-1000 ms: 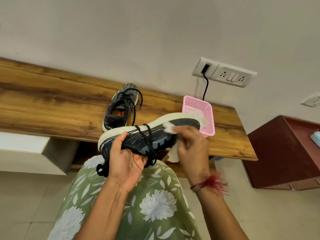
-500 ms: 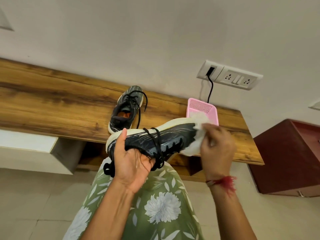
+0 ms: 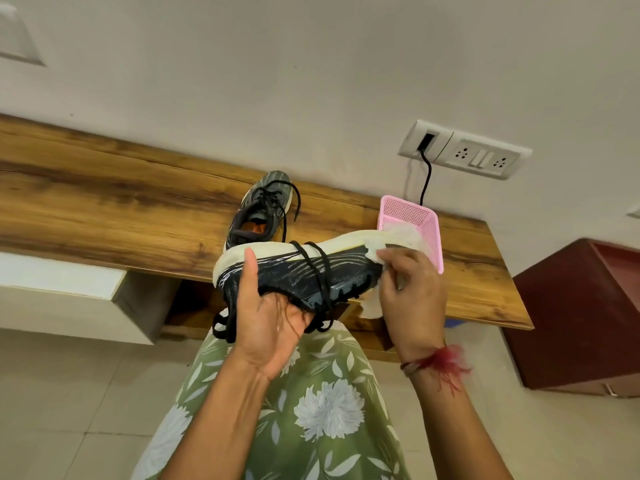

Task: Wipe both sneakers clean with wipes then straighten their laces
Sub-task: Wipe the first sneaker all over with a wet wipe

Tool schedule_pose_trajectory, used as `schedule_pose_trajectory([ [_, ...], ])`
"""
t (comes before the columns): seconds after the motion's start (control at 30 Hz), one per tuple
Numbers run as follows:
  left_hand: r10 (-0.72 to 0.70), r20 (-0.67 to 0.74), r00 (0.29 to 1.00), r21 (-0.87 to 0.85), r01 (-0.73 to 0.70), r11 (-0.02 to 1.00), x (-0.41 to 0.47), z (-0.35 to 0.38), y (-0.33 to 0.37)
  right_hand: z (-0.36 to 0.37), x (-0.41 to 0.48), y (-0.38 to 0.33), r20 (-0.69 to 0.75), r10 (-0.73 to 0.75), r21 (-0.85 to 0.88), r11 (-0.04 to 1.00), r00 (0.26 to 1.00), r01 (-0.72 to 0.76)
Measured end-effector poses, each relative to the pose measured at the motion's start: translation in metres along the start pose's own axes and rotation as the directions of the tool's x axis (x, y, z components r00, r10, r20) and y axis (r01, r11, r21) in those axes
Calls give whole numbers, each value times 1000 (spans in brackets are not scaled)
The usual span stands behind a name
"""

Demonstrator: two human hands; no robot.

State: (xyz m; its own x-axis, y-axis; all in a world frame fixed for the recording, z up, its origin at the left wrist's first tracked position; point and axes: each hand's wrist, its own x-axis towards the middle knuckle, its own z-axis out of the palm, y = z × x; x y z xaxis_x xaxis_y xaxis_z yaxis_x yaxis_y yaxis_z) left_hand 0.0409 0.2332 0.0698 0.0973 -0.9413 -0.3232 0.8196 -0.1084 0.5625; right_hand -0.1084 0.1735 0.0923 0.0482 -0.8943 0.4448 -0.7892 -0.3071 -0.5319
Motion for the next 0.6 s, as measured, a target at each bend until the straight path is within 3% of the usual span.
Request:
schedule_pose_trajectory([
  [0.23, -25, 31, 999, 6, 25, 1000, 2, -4, -5, 18, -40, -19, 249, -235, 21, 971, 940, 237],
  [0.4, -53, 67, 996, -6, 53, 999, 2, 0, -6, 18, -22, -7, 98, -87, -30, 995, 991, 91],
  [0.5, -44, 59, 997, -51, 47, 998, 3, 0, -6, 17, -34, -16, 224, -300, 45, 953, 927, 298],
  [0.53, -38, 48, 998, -60, 41, 997, 4, -2, -6, 15, -33, -17, 247, -310, 120, 950, 918, 288],
  [0.6, -29, 22, 999, -76, 31, 997, 5, -4, -5, 11, -20, -12, 209, -98, 329, 944, 973, 25],
])
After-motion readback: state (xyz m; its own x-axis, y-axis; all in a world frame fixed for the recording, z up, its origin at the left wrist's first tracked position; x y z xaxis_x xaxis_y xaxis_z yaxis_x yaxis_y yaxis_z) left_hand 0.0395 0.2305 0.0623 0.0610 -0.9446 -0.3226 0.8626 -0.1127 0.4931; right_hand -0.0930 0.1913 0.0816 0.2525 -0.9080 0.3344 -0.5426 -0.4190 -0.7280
